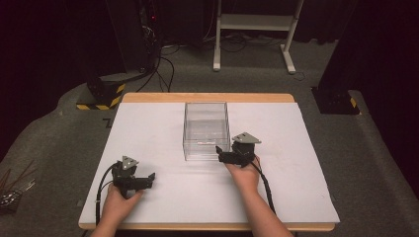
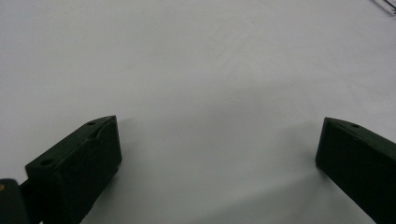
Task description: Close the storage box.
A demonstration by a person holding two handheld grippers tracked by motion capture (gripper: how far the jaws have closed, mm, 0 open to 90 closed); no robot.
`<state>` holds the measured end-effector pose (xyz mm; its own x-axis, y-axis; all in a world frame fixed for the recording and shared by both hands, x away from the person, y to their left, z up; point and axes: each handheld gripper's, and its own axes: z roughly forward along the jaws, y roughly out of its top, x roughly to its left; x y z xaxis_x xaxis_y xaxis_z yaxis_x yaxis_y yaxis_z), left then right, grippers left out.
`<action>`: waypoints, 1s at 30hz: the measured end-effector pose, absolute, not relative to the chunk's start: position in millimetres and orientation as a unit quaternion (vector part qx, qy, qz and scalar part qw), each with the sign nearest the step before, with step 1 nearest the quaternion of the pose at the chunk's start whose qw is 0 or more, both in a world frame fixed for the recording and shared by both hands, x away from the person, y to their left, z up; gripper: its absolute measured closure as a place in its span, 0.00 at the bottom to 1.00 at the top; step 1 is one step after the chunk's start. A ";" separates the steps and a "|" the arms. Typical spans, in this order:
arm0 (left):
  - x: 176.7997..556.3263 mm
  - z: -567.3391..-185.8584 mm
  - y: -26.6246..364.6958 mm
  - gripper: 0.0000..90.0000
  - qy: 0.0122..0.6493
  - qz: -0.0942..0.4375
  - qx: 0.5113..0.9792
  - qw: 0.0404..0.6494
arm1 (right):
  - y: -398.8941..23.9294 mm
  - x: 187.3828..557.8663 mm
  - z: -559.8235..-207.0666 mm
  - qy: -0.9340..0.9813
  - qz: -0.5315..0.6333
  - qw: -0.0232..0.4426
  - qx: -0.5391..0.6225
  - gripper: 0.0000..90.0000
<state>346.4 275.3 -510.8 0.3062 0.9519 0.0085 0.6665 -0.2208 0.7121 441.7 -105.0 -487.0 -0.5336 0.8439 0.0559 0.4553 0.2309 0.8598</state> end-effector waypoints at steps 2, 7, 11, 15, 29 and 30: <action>346.4 -510.8 275.3 0.00 0.542 0.230 0.746 0.310 | -105.1 441.6 -486.6 0.753 0.446 0.218 0.431 0.09; 346.4 -510.8 275.3 0.00 0.542 0.230 0.746 0.310 | -107.8 440.1 -484.0 0.751 0.448 0.218 0.434 0.09; 346.5 -510.8 275.4 0.00 0.542 0.230 0.746 0.310 | -110.9 437.2 -483.3 0.752 0.449 0.213 0.432 0.09; 346.4 -510.8 275.3 0.00 0.542 0.230 0.747 0.310 | -113.1 429.8 -480.5 0.751 0.456 0.210 0.430 0.09; 346.4 -510.8 275.3 0.00 0.542 0.230 0.746 0.310 | -121.6 400.3 -471.4 0.754 0.472 0.209 0.406 0.09; 346.4 -510.8 275.3 0.00 0.542 0.230 0.746 0.310 | -122.6 399.1 -470.8 0.753 0.474 0.209 0.405 0.09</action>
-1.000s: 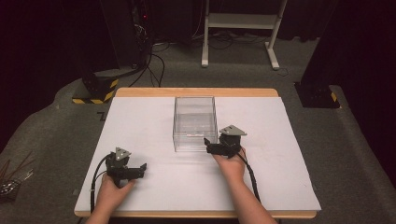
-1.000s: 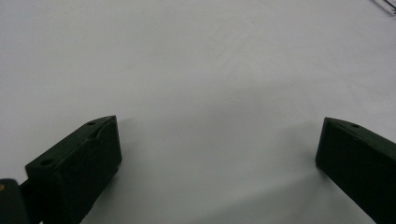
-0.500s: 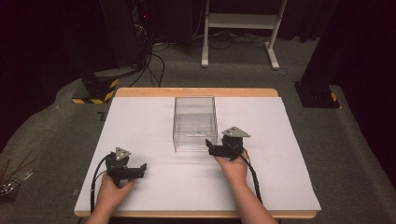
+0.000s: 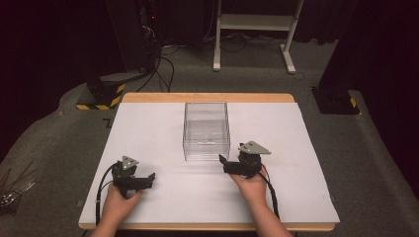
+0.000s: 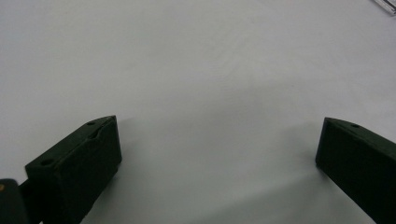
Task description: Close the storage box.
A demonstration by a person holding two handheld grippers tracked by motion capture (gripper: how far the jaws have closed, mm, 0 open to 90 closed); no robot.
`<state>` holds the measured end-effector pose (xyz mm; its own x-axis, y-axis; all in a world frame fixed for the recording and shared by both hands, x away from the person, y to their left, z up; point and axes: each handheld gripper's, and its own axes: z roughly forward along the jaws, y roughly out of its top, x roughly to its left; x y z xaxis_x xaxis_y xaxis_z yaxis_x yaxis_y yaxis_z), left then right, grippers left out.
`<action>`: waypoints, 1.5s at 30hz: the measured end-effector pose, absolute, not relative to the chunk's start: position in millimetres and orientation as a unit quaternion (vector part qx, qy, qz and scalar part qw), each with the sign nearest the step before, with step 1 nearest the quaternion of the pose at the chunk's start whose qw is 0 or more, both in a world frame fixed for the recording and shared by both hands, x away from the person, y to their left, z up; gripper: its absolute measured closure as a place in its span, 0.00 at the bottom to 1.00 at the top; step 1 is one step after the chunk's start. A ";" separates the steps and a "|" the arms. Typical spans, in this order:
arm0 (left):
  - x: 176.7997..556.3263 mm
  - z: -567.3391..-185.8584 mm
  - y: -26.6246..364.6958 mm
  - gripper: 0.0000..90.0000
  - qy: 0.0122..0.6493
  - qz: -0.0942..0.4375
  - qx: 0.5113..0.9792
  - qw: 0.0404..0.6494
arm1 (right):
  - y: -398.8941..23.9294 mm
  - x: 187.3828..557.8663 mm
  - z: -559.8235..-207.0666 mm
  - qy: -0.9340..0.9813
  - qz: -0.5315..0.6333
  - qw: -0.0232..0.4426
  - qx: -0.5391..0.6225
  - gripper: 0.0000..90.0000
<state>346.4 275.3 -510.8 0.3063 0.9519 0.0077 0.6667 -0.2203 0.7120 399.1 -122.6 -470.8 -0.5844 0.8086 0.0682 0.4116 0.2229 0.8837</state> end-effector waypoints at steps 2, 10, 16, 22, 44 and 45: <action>346.4 -510.8 275.4 0.00 0.542 0.230 0.746 0.310 | -124.7 397.3 -470.0 0.753 0.475 0.209 0.405 0.09; 346.4 -510.8 275.4 0.00 0.542 0.230 0.746 0.310 | -135.7 387.7 -467.6 0.754 0.473 0.210 0.405 0.09; 346.4 -510.8 275.4 0.00 0.542 0.230 0.746 0.310 | -157.2 377.0 -461.1 0.748 0.476 0.217 0.409 0.09; 346.4 -510.8 275.4 0.00 0.542 0.230 0.746 0.310 | -177.4 369.4 -460.8 0.748 0.463 0.228 0.418 0.09; 346.2 -510.9 275.3 0.01 0.542 0.231 0.746 0.310 | -234.7 365.2 -503.5 0.785 0.328 0.199 0.487 0.12; 346.2 -510.8 275.4 0.01 0.542 0.231 0.747 0.310 | -231.0 364.5 -504.3 0.789 0.317 0.210 0.483 0.12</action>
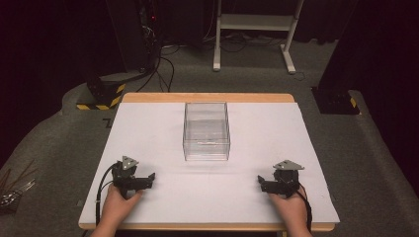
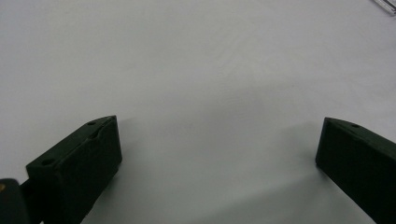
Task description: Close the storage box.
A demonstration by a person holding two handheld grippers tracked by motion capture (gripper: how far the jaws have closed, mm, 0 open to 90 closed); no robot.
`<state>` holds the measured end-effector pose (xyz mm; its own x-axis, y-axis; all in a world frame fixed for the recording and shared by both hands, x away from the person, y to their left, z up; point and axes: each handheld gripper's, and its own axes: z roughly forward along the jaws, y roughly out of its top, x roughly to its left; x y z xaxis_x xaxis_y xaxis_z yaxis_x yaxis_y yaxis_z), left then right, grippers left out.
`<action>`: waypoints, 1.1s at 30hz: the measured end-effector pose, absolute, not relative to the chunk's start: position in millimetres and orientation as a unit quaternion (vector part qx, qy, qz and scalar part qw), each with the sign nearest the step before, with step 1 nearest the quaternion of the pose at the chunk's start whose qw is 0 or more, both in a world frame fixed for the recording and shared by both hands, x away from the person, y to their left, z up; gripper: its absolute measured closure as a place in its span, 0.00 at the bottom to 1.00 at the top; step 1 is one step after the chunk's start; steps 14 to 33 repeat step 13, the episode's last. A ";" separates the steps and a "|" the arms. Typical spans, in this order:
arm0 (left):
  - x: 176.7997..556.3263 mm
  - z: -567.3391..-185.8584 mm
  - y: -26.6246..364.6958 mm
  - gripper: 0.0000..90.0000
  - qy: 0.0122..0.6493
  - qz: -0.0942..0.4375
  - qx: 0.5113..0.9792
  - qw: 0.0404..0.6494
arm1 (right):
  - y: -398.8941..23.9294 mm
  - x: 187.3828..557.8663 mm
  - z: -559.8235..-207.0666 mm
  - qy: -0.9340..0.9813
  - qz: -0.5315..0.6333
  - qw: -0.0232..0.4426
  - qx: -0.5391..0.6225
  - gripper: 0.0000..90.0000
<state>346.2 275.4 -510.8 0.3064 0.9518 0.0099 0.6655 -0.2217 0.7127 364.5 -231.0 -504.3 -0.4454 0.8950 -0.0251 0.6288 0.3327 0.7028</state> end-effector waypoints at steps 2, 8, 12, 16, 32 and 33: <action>346.3 -510.8 275.4 0.01 0.542 0.231 0.747 0.310 | -232.0 364.9 -504.3 0.789 0.319 0.207 0.484 0.12; 346.3 -510.9 275.4 0.01 0.542 0.231 0.746 0.310 | -231.1 363.7 -504.4 0.789 0.318 0.215 0.480 0.13; 346.3 -510.8 275.4 0.01 0.542 0.230 0.747 0.310 | -230.7 362.6 -504.0 0.790 0.320 0.216 0.476 0.15; 346.3 -510.8 275.4 0.01 0.542 0.230 0.747 0.310 | -230.7 362.6 -504.0 0.790 0.320 0.216 0.476 0.15; 346.3 -510.8 275.4 0.01 0.542 0.230 0.747 0.310 | -230.7 362.6 -504.0 0.790 0.320 0.216 0.476 0.15; 346.3 -510.8 275.4 0.01 0.542 0.230 0.747 0.310 | -230.7 362.6 -504.0 0.790 0.320 0.216 0.476 0.15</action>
